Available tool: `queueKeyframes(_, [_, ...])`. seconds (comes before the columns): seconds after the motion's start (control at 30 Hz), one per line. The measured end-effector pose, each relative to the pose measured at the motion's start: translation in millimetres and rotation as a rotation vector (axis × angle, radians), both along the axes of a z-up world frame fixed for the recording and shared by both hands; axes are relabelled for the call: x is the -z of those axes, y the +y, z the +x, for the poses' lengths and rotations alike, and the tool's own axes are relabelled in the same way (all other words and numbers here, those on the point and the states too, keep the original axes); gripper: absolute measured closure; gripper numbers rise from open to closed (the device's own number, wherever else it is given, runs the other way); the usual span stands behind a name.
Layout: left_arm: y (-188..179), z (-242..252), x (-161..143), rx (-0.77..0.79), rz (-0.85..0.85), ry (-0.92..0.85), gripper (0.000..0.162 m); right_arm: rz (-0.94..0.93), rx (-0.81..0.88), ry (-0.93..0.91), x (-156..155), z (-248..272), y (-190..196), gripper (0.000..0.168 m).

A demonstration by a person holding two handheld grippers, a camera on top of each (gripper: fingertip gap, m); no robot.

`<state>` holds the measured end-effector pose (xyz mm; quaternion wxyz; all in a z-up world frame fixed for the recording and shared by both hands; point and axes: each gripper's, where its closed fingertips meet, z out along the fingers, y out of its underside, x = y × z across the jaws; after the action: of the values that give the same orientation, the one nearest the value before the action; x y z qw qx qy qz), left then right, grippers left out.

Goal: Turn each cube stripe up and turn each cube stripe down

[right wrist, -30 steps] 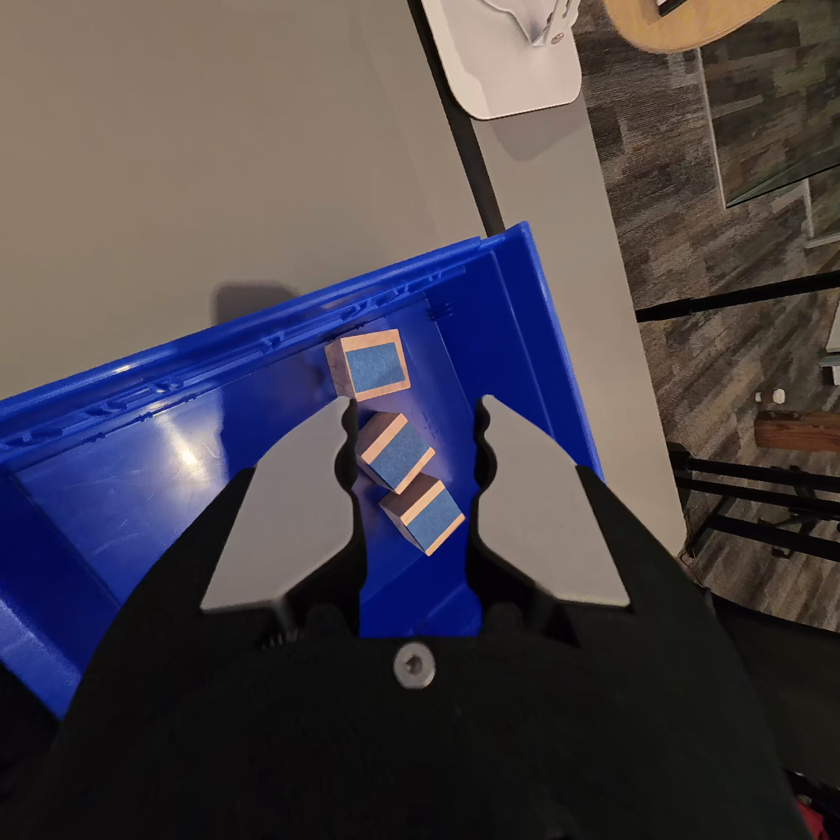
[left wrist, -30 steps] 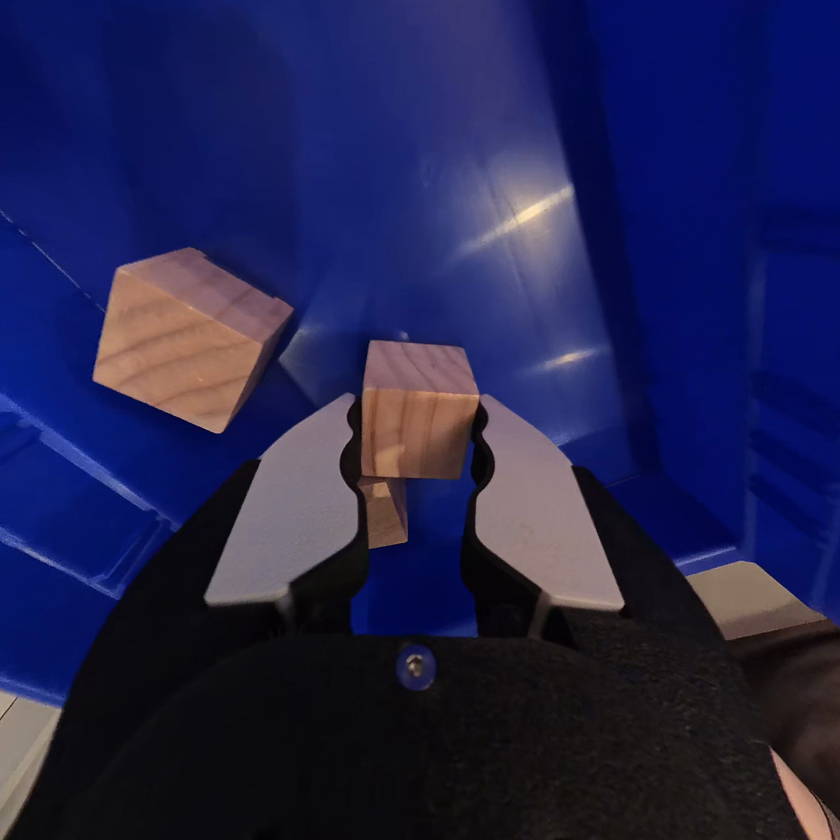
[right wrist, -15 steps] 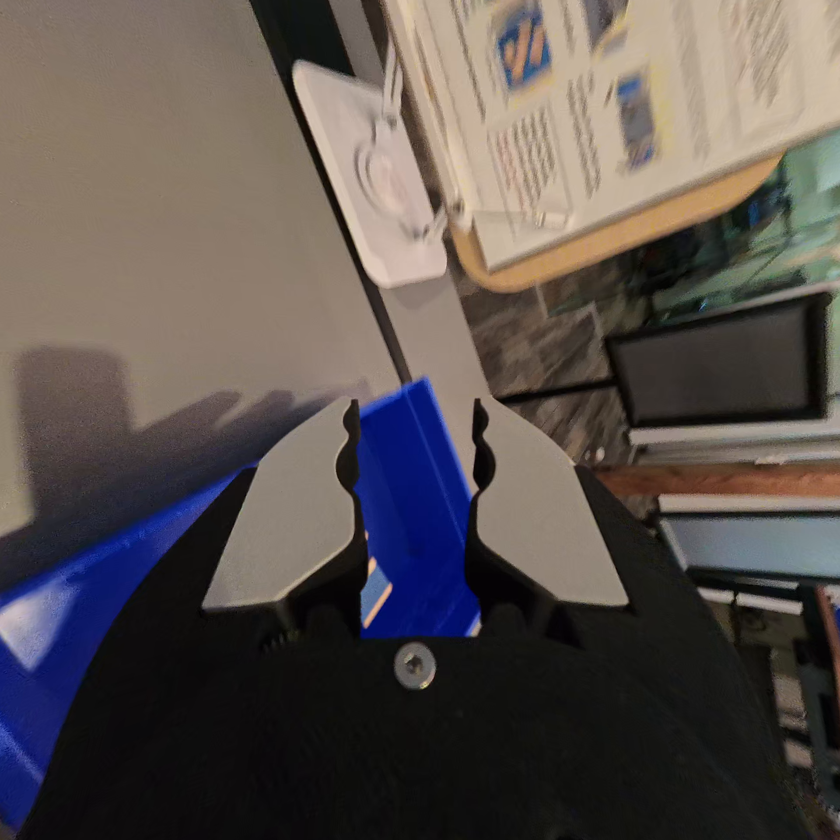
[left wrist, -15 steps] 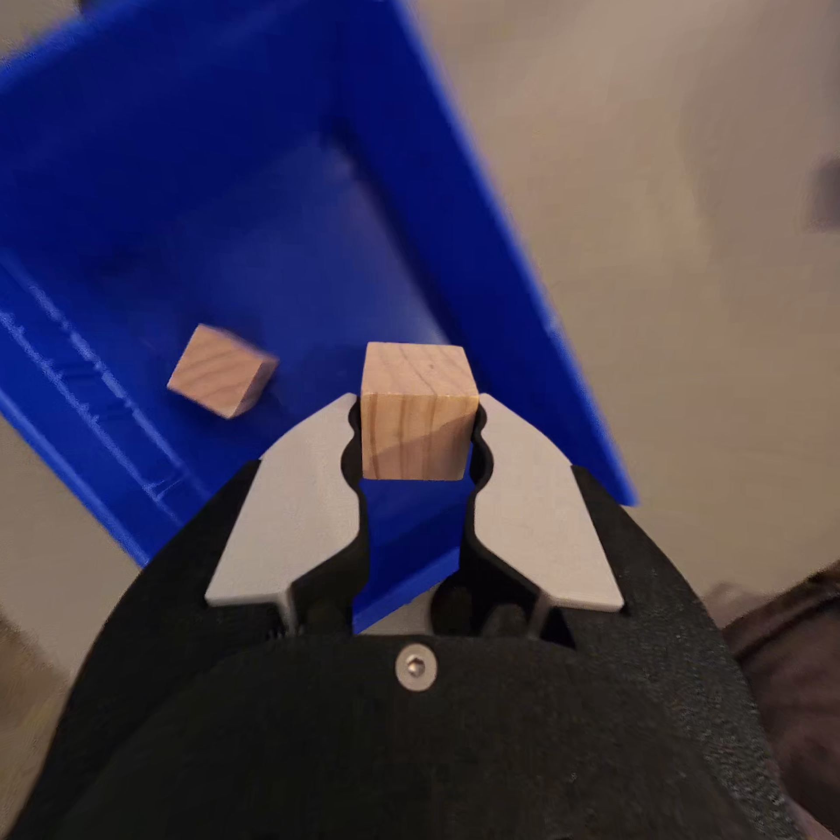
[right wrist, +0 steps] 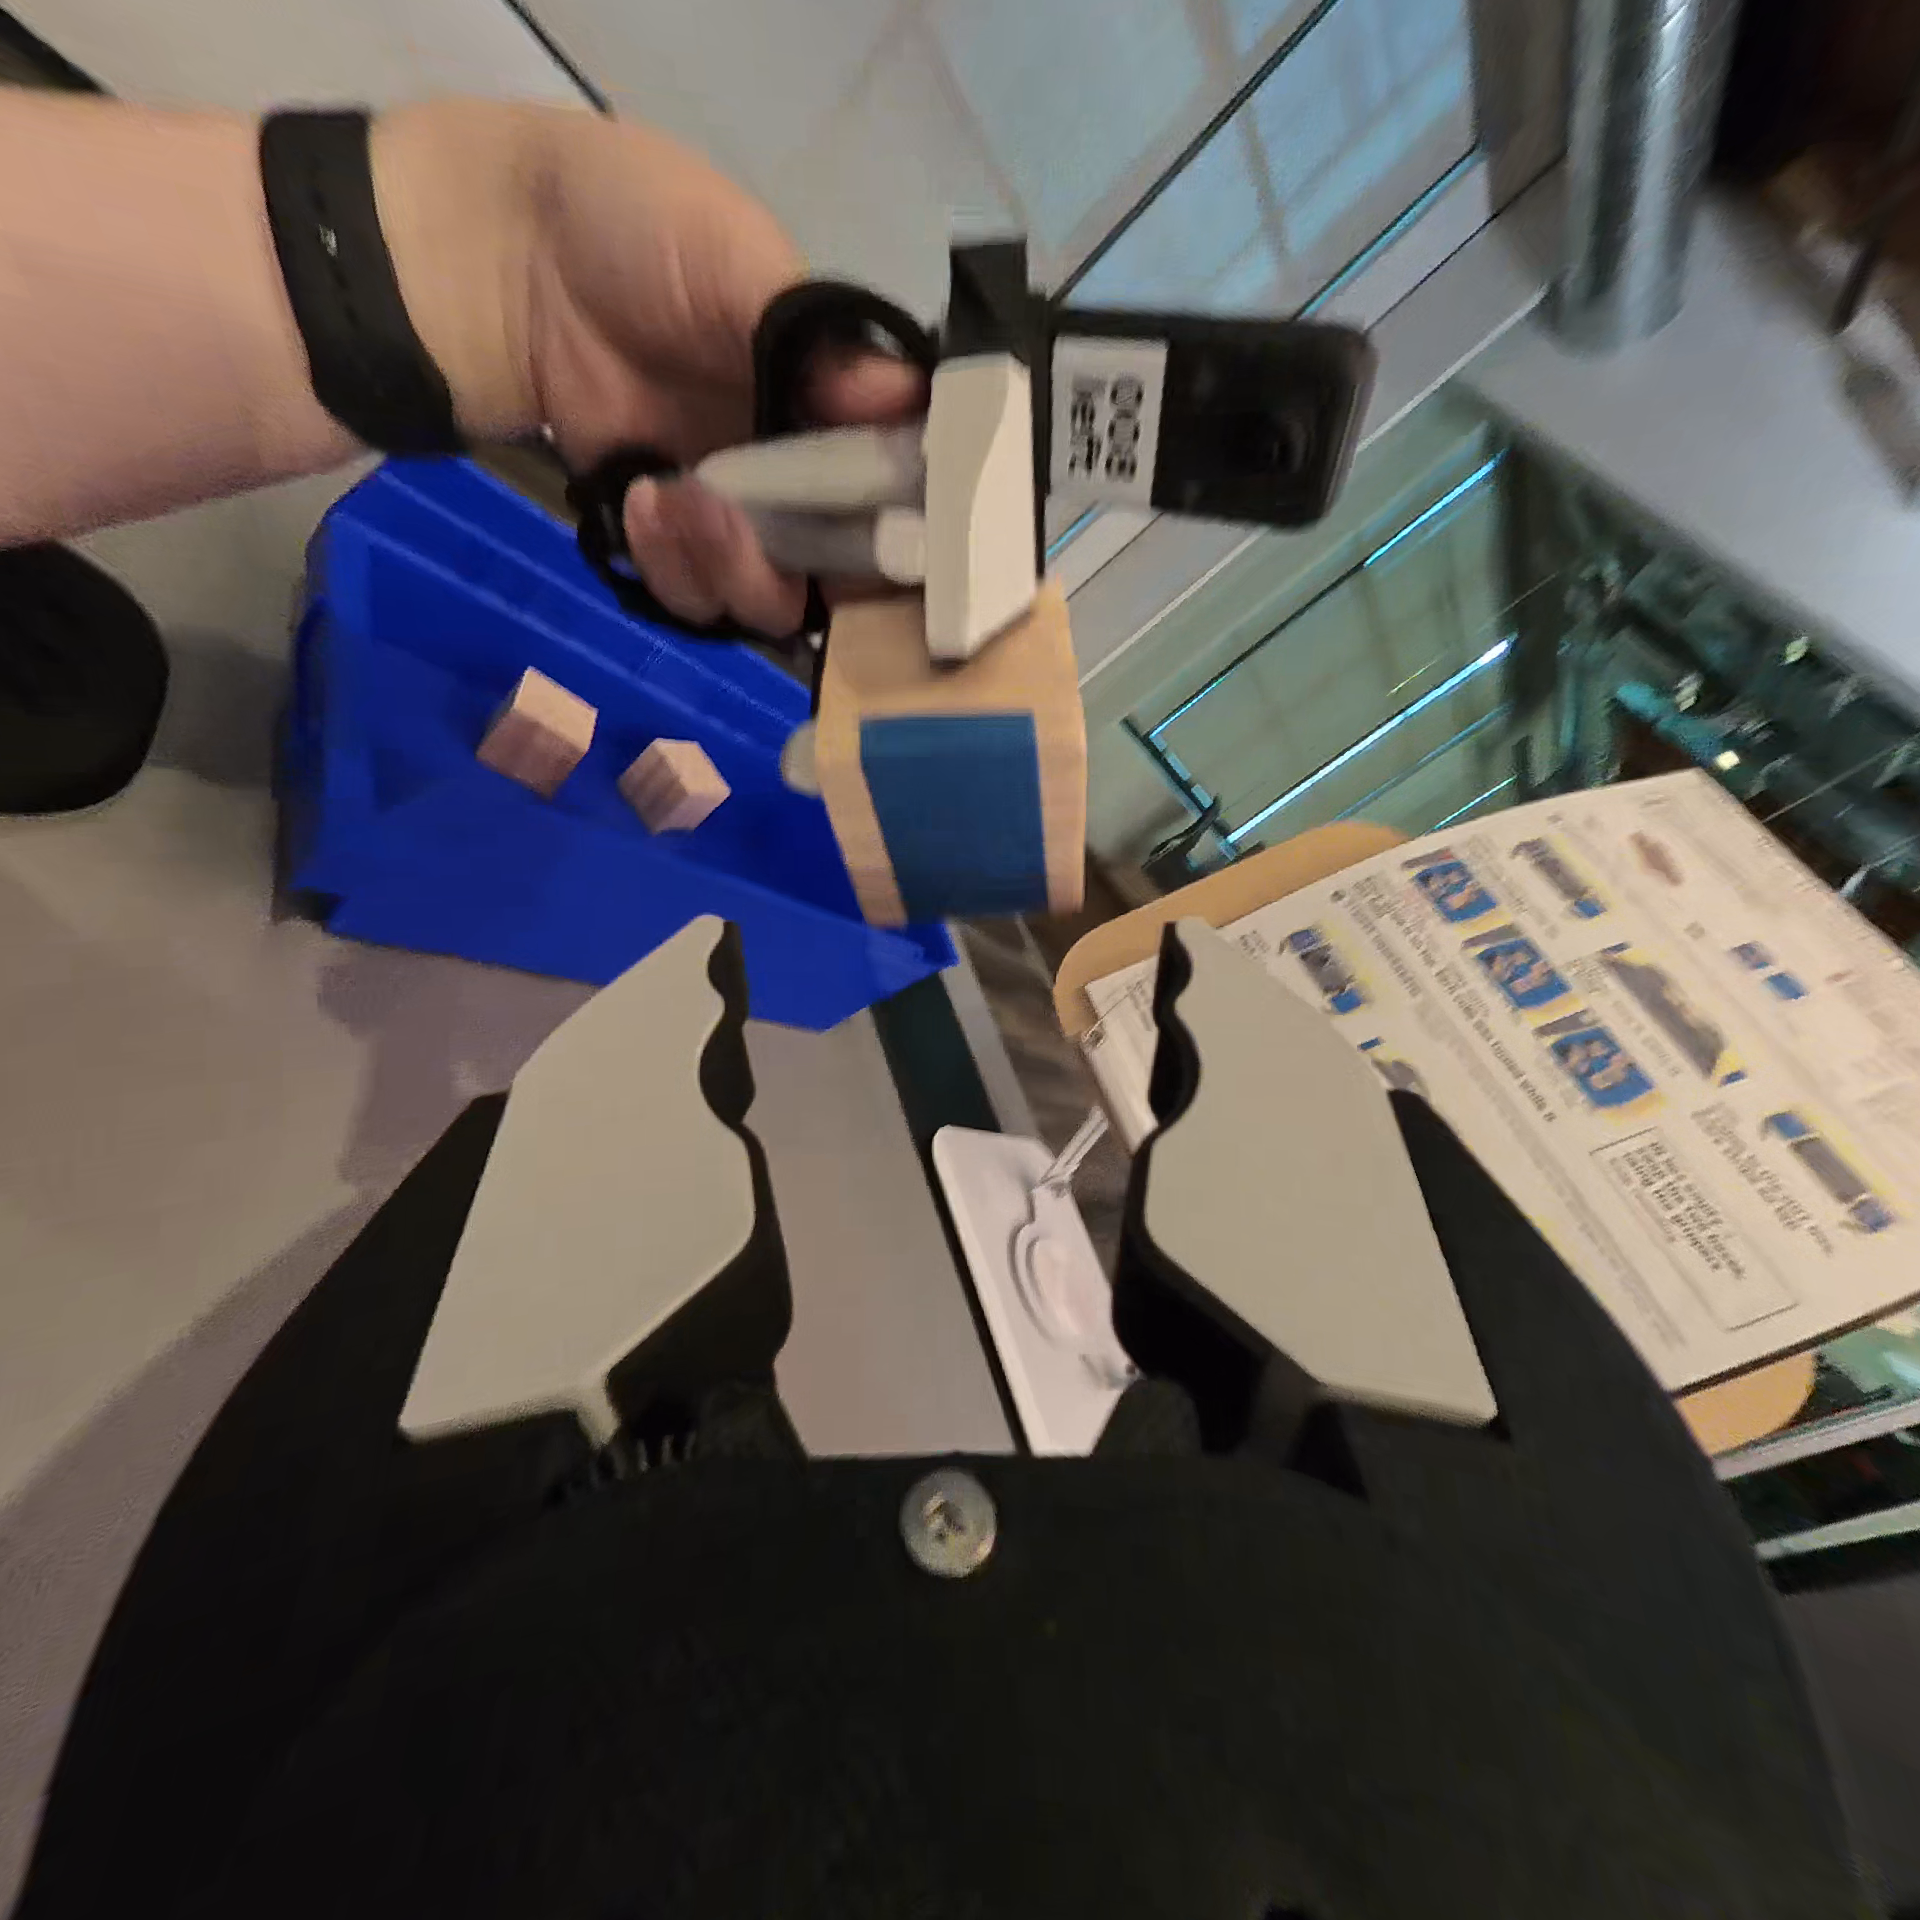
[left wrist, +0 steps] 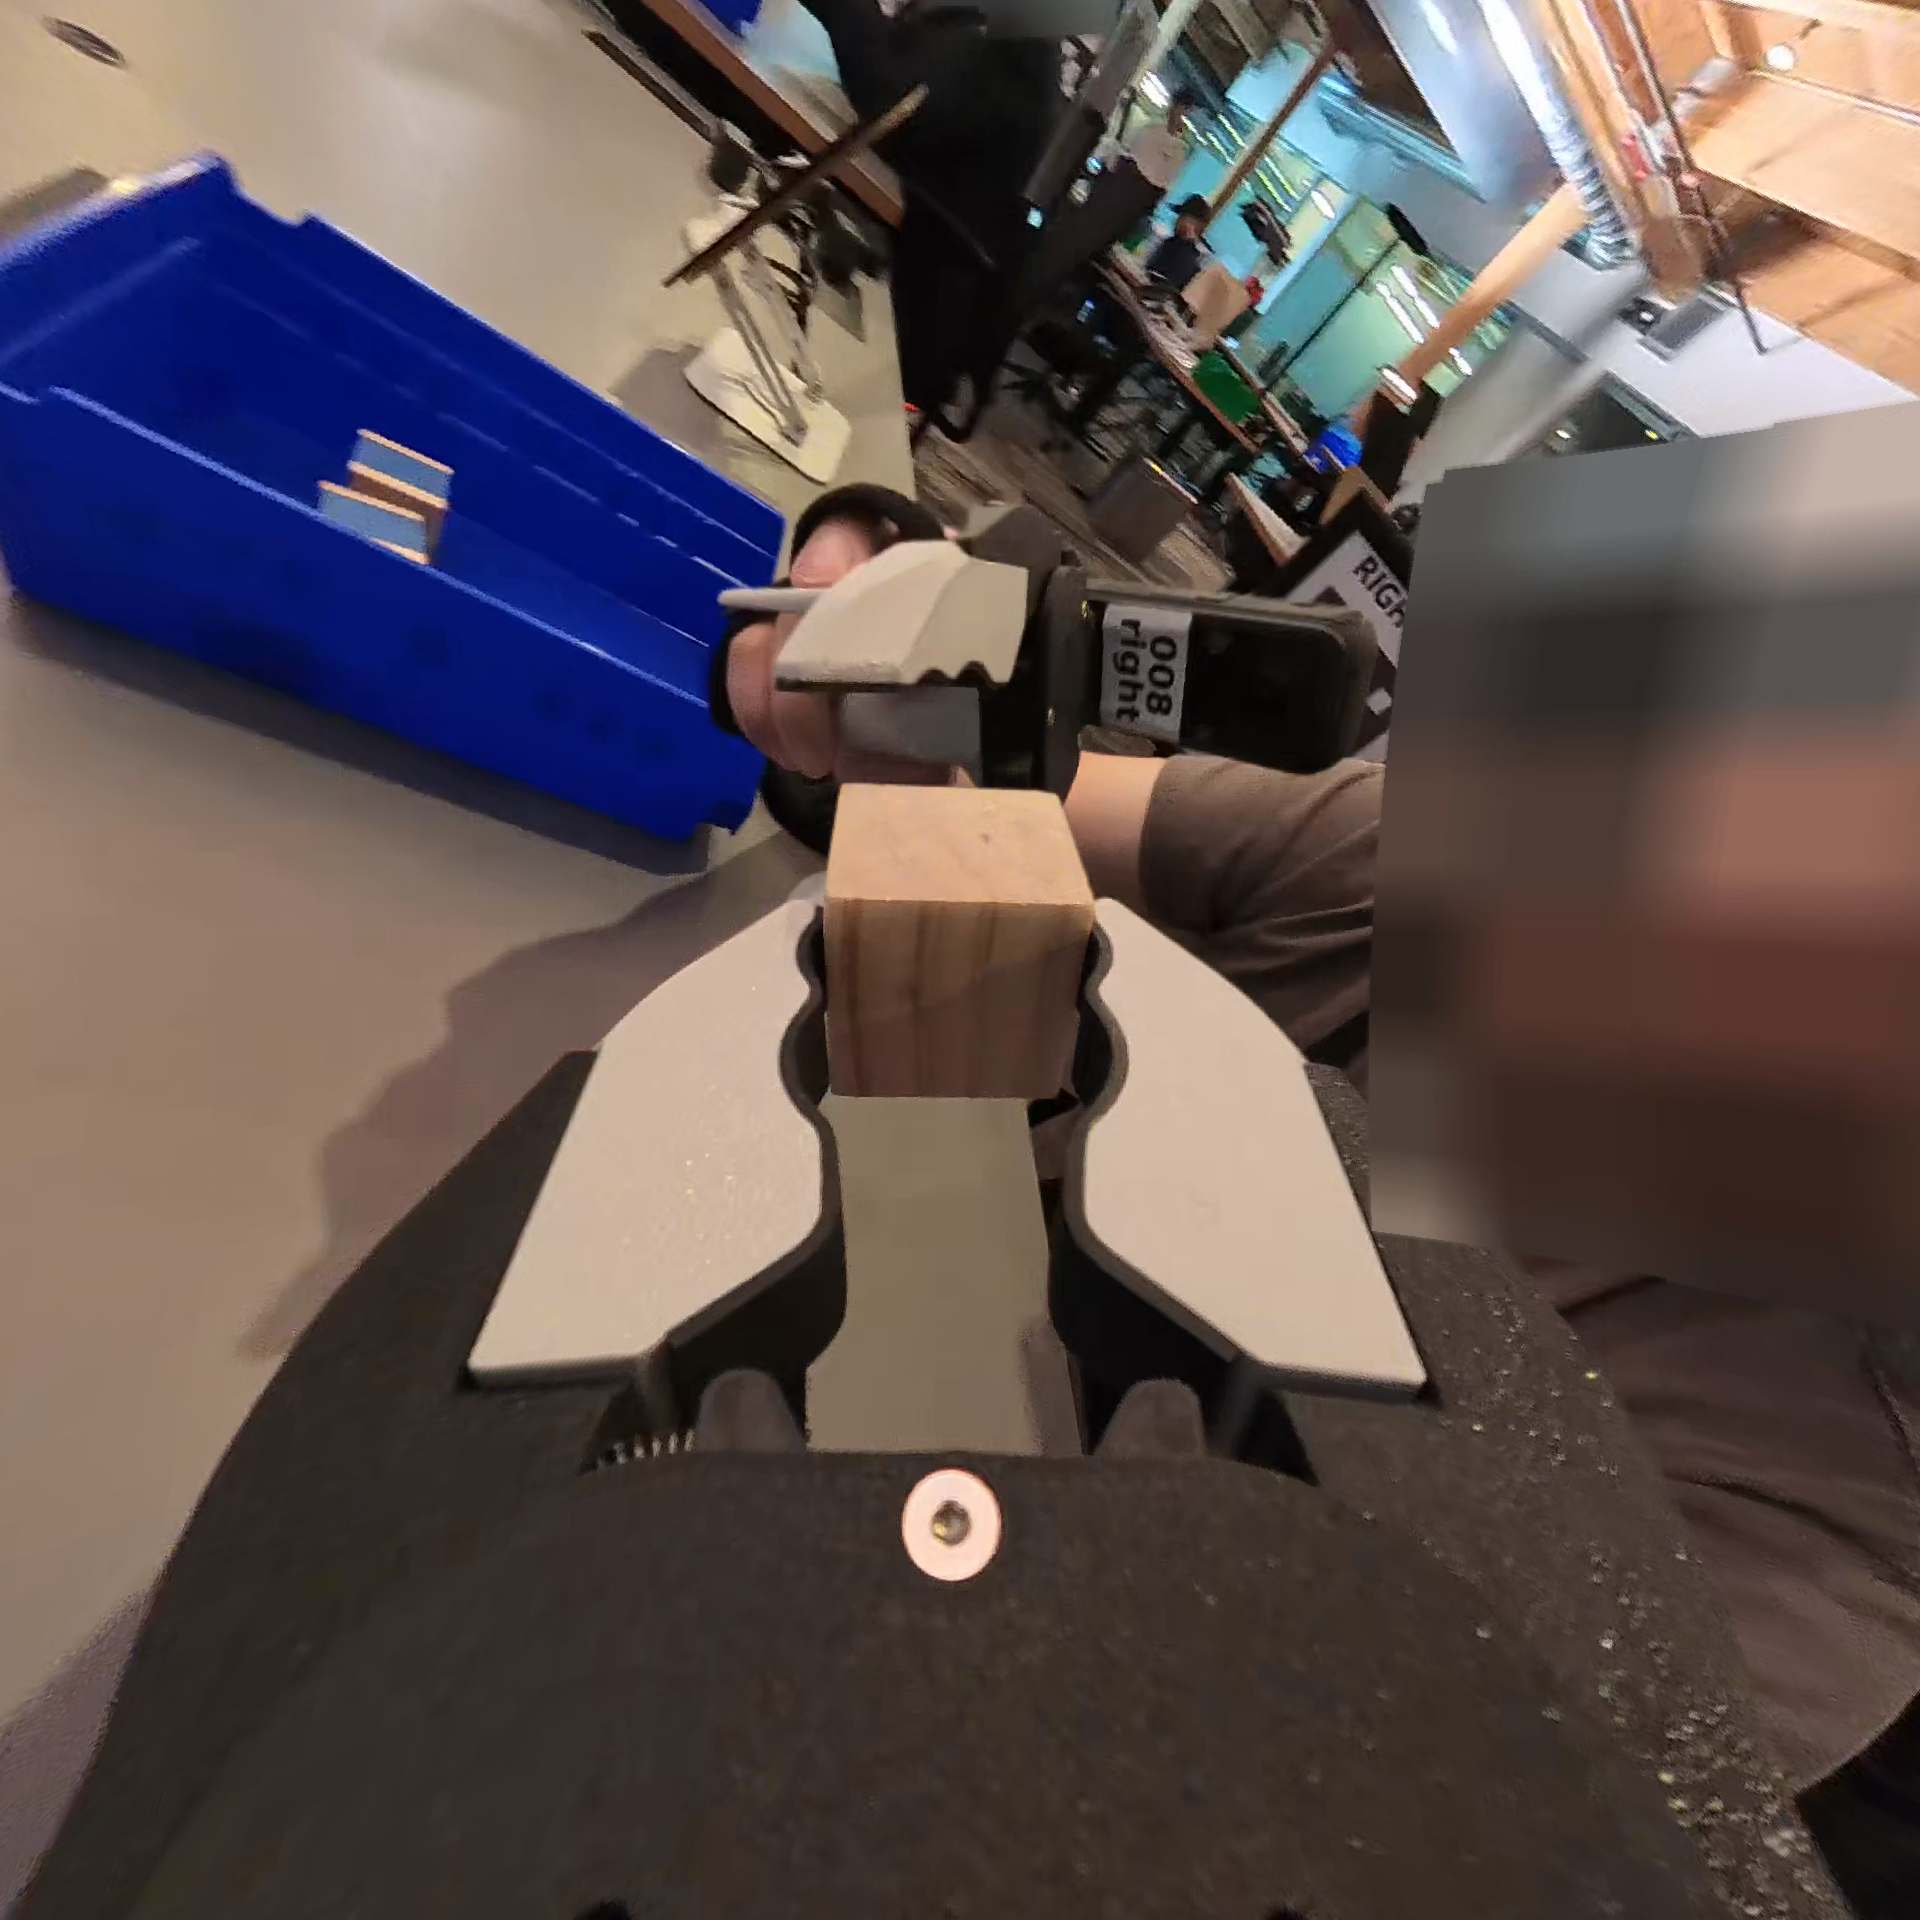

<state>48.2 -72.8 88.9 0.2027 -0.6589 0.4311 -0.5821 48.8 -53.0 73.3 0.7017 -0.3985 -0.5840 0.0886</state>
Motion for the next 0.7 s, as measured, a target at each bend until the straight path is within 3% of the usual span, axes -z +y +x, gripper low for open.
queueKeyframes(0.17, [-10.1, 22.6, 6.2, 0.100, -0.032, -0.017, 0.117, 0.046, -0.024, 0.006, -4.3, 0.9, -10.6, 0.122])
queueKeyframes(0.4, [-7.1, 14.7, -3.1, 0.083, 0.018, -0.055, 0.116, -0.074, -0.044, -0.207, -0.2, 21.7, -11.2, 0.122])
queueKeyframes(0.47, [-3.3, 6.7, -9.9, 0.041, 0.067, -0.070, 0.121, -0.151, 0.087, -0.369, 5.4, 64.4, 8.1, 0.122])
queueKeyframes(0.53, [-3.6, -3.3, -22.6, 0.015, 0.104, -0.115, 0.121, -0.434, 0.317, -0.512, 28.7, 136.5, 36.4, 0.122])
queueKeyframes(0.7, [0.6, -27.8, -52.4, -0.109, 0.249, -0.200, 0.122, -1.164, 0.938, -0.663, 130.3, 326.2, 76.8, 0.121])
